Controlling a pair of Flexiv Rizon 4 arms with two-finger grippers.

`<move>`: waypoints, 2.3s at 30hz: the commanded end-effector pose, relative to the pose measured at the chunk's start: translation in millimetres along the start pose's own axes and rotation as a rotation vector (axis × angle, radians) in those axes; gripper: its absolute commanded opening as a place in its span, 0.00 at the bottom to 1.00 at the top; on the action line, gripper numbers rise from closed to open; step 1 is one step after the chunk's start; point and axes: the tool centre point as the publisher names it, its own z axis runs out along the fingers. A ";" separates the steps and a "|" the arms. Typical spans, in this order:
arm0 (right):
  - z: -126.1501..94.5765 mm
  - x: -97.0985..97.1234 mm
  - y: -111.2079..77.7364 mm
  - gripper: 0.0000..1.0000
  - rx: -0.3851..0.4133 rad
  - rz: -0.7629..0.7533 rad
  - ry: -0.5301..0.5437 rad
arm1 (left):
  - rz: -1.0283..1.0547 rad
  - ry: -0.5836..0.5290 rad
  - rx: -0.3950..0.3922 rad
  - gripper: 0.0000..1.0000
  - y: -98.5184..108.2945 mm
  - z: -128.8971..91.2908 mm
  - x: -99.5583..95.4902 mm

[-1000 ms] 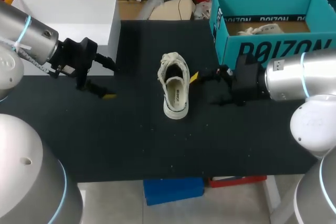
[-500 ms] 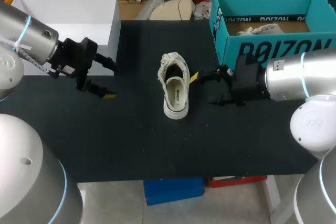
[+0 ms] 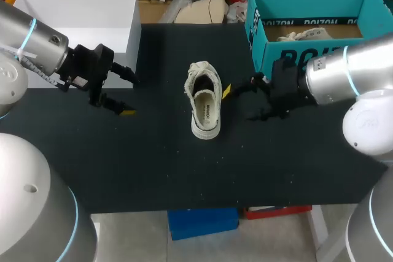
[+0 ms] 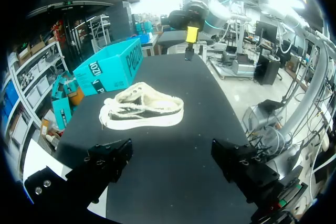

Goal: Take the shoe out of the shoebox, open the shoe tongue, remove and reinsert the insole, then place the shoe into the shoebox

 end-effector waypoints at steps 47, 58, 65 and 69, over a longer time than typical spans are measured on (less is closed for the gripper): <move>69.3 -10.3 113.1 0.80 0.157 -0.417 -0.806 | 0.001 -0.005 -0.001 1.00 0.3 0.4 1.1; 99.7 -41.2 123.2 0.54 0.166 -0.425 -0.791 | 0.001 -0.005 -0.001 1.00 0.3 0.4 1.1; 113.0 -59.0 123.5 0.48 0.194 -0.418 -0.791 | 0.001 -0.005 -0.001 1.00 0.3 0.4 1.1; 118.8 -67.3 123.9 0.47 0.197 -0.409 -0.796 | 0.001 -0.005 -0.001 1.00 0.3 0.4 1.1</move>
